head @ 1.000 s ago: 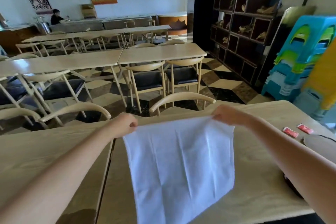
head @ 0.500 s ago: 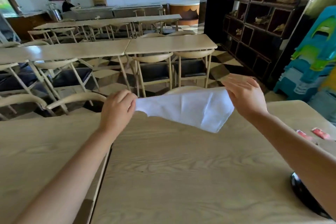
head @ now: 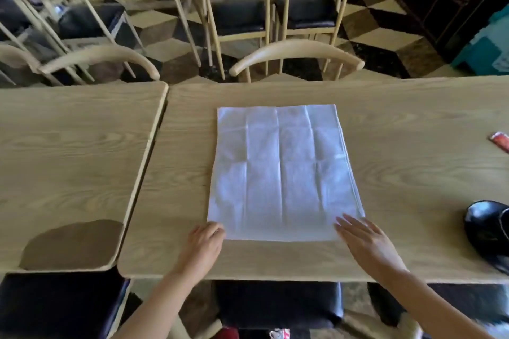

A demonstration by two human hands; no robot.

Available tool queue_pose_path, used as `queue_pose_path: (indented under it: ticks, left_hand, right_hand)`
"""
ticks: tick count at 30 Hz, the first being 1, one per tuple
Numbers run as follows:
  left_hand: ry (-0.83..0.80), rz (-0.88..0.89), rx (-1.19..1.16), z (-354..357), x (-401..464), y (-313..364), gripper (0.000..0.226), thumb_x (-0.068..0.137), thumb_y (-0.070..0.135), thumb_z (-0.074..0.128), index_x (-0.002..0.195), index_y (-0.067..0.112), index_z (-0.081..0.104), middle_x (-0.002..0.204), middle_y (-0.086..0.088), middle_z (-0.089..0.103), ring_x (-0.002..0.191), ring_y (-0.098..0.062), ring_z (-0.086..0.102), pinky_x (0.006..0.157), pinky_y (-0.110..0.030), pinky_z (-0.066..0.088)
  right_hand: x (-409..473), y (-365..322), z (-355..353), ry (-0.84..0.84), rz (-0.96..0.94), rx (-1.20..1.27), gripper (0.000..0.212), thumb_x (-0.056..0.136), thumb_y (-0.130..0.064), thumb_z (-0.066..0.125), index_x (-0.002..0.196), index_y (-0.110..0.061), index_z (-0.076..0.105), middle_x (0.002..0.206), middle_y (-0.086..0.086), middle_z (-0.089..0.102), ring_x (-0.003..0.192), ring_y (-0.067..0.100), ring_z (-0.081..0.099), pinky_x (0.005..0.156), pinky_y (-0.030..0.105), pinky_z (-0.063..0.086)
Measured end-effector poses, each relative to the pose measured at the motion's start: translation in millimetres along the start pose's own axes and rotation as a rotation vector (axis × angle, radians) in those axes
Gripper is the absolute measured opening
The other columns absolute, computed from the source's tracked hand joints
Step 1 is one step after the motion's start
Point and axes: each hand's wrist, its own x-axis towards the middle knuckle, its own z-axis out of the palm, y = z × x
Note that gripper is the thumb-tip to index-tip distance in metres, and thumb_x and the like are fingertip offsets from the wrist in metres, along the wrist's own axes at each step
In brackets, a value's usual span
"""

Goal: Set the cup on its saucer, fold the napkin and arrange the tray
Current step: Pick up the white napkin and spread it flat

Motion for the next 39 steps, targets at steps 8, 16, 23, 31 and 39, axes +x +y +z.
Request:
queue_pose_path:
  ticks: [8, 16, 23, 31, 39]
  left_hand:
    - [0.007, -0.042, -0.104, 26.9, -60.1, 2.8, 0.018, 0.088, 0.015, 0.052, 0.081, 0.009, 0.067, 0.103, 0.000, 0.070, 0.095, -0.009, 0.064, 0.079, -0.022, 0.051]
    - [-0.017, -0.166, -0.168, 10.9, -79.7, 32.5, 0.040, 0.094, 0.032, 0.040, 0.108, 0.005, 0.066, 0.123, -0.005, 0.062, 0.115, -0.013, 0.057, 0.093, -0.026, 0.049]
    - [-0.106, -0.173, -0.020, 38.9, 15.5, 103.8, 0.054, 0.095, 0.030, 0.028, 0.146, 0.019, 0.017, 0.154, -0.003, 0.020, 0.144, -0.016, 0.006, 0.114, -0.050, 0.003]
    - [-0.304, -0.237, 0.092, 73.0, 22.9, 73.9, 0.062, 0.087, 0.051, 0.028, 0.145, 0.031, 0.019, 0.155, -0.003, 0.016, 0.143, -0.027, 0.012, 0.111, -0.060, 0.009]
    - [-0.228, -0.590, 0.116, 49.3, 11.4, 30.3, 0.074, 0.084, 0.057, 0.003, 0.145, 0.015, -0.006, 0.157, -0.001, -0.002, 0.142, -0.010, -0.007, 0.116, -0.049, -0.008]
  right_hand:
    - [-48.9, -10.8, 14.2, -0.090, 0.072, 0.103, 0.055, 0.067, 0.020, 0.062, 0.118, -0.001, 0.062, 0.130, 0.014, 0.057, 0.119, 0.034, 0.054, 0.106, 0.035, 0.031]
    - [-68.8, -29.5, 0.6, -0.044, 0.126, 0.176, 0.039, 0.091, -0.021, 0.039, 0.110, -0.002, 0.067, 0.126, 0.012, 0.060, 0.117, 0.029, 0.057, 0.106, 0.034, 0.036]
    - [14.2, -93.2, 23.7, -0.120, 0.318, 0.176, 0.051, 0.093, -0.027, 0.031, 0.141, -0.009, 0.035, 0.150, 0.009, 0.029, 0.141, 0.028, 0.022, 0.114, 0.044, 0.013]
    - [20.4, -76.3, 53.0, -0.333, 0.377, 0.140, 0.060, 0.089, -0.040, 0.029, 0.146, -0.023, 0.024, 0.155, 0.002, 0.019, 0.143, 0.022, 0.013, 0.117, 0.043, 0.006]
    - [-7.0, -17.9, 34.4, -0.363, 0.513, 0.058, 0.062, 0.090, -0.043, 0.021, 0.148, -0.021, 0.013, 0.155, 0.002, 0.012, 0.144, 0.019, 0.009, 0.117, 0.034, -0.001]
